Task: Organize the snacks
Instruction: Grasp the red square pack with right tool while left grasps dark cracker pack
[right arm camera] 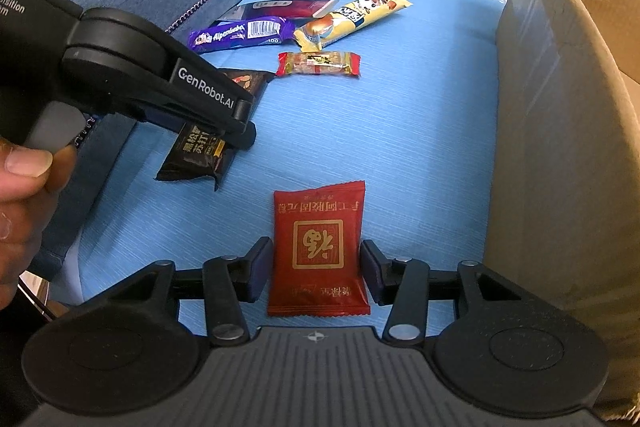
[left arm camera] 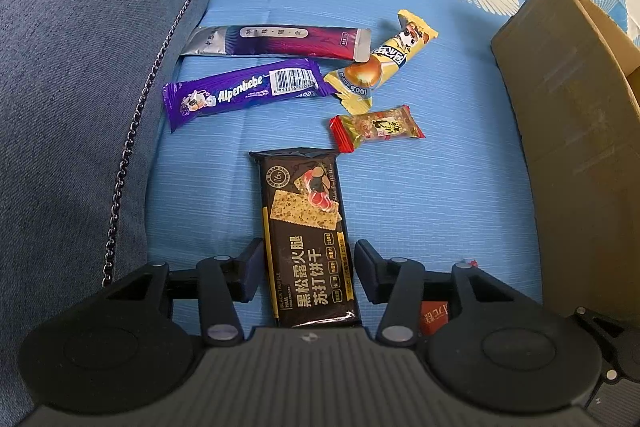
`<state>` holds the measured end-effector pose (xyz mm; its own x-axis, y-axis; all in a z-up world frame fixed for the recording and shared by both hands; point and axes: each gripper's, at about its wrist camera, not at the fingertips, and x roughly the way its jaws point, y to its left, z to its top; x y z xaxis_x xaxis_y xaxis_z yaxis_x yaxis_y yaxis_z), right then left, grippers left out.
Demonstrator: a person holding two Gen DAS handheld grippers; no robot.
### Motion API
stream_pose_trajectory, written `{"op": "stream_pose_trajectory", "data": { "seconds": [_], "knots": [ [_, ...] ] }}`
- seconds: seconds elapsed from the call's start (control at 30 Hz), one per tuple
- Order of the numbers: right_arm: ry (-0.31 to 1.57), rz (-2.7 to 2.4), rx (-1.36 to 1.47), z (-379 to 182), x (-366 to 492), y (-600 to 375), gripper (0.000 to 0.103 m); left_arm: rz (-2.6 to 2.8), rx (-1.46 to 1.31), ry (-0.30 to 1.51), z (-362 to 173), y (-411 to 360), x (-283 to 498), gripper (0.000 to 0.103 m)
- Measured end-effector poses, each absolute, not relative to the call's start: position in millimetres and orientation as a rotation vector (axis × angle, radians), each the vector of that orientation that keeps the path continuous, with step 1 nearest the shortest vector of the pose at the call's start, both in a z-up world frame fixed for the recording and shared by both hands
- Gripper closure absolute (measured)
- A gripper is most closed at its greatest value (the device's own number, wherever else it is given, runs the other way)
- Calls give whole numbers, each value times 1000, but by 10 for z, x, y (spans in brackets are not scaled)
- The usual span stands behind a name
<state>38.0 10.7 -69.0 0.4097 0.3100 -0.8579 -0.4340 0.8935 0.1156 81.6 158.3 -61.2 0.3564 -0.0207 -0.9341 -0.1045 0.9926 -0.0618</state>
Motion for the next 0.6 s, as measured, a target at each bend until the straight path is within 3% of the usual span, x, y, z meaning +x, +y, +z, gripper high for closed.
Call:
{"op": "stream_pose_trajectory", "data": {
  "seconds": [0.6],
  "knots": [
    [1028, 471, -146, -672, 362, 100, 60, 54, -111, 1205, -618, 1578, 820, 49]
  ]
}}
